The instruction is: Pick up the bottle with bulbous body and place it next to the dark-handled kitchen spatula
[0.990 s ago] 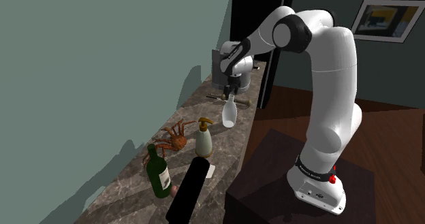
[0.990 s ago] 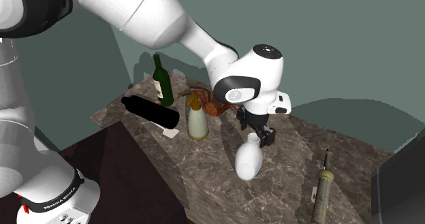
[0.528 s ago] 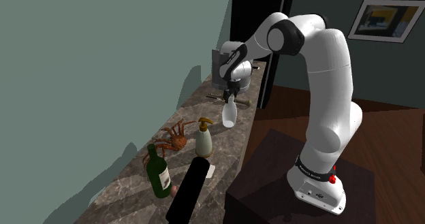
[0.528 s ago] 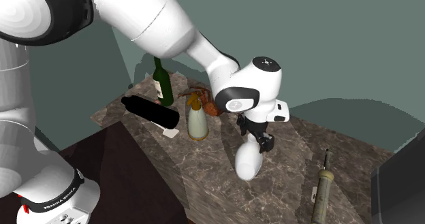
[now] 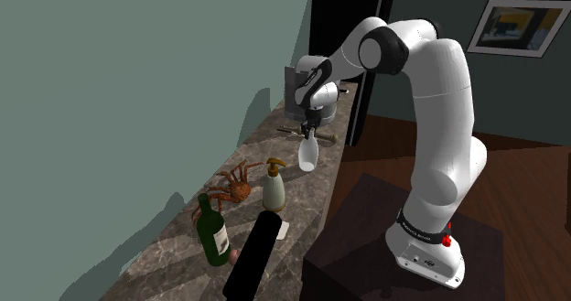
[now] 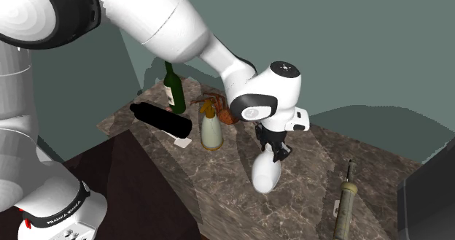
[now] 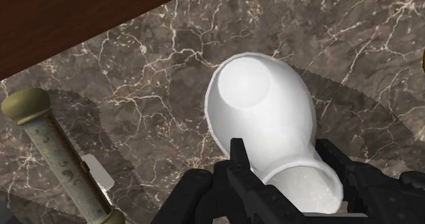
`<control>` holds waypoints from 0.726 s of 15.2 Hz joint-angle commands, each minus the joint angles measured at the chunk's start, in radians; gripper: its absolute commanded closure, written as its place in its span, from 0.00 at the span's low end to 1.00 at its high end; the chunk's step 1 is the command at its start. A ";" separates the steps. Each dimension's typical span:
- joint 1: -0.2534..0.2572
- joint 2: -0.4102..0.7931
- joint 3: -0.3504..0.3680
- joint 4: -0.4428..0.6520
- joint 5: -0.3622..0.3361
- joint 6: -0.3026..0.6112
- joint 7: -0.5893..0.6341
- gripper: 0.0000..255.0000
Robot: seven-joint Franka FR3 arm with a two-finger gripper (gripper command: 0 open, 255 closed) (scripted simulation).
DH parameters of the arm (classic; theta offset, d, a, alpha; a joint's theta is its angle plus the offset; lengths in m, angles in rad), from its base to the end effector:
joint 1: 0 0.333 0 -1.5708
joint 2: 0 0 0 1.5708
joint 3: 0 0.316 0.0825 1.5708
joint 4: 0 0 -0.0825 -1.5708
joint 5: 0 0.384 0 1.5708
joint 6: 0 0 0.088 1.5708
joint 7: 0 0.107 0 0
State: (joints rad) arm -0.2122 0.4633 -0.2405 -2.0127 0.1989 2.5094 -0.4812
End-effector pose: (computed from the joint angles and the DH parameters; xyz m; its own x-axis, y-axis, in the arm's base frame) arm 0.5495 -0.2644 0.2314 0.9933 -0.1016 0.0546 -0.1021 -0.9947 0.0073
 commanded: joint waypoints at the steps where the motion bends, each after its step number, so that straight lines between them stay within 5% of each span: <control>1: 0.000 0.000 0.000 0.000 0.000 0.000 0.000 1.00; 11: 0.006 -0.030 -0.008 0.000 -0.012 -0.030 0.009 1.00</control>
State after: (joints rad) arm -0.2078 0.4408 -0.2465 -2.0142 0.1900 2.4884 -0.4753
